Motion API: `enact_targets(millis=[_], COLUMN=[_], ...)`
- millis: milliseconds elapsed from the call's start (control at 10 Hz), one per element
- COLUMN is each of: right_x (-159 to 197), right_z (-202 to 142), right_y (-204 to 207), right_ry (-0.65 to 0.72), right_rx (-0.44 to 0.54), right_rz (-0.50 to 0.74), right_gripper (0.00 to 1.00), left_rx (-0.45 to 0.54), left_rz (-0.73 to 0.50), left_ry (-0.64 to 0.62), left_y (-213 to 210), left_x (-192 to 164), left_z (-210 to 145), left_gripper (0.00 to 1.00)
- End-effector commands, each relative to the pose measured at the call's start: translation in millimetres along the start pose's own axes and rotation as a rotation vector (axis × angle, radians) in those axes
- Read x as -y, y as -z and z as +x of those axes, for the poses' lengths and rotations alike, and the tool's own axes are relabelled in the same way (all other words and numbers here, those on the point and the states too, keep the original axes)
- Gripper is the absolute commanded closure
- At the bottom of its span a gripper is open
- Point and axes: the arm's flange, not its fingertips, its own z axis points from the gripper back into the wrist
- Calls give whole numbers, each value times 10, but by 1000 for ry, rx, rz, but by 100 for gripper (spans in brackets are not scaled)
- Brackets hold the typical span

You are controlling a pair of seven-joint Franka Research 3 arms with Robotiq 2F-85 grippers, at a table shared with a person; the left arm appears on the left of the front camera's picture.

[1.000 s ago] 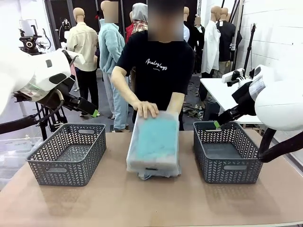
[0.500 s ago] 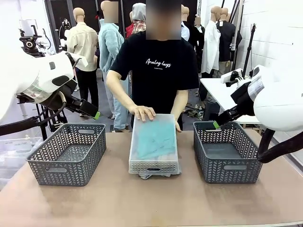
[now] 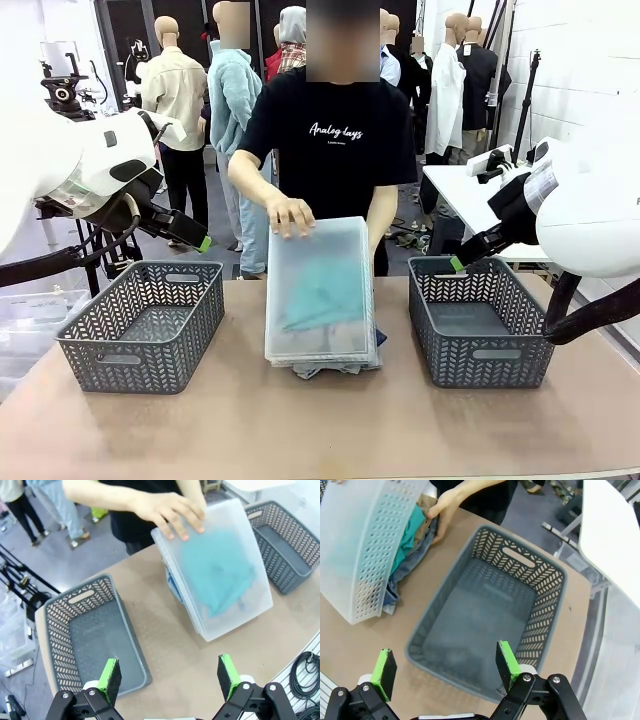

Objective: Sort the tops and bottoms.
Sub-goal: Lift clothes from the center of the table with your left hand.

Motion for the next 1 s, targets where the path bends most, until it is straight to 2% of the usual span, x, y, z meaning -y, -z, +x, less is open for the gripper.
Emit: enact_targets(millis=[0,900], right_x=[5,5], right_z=[-4,-4], right_y=[34,34], right_ry=[1,1], right_rx=[-2,-2], right_rz=[5,5], right_gripper=[0,0], left_rx=[-1,-1], left_rz=[-11,-11], left_ry=[10,10], left_y=[4,4], left_x=[-9,-9], left_z=[-1,-1], left_gripper=[0,0])
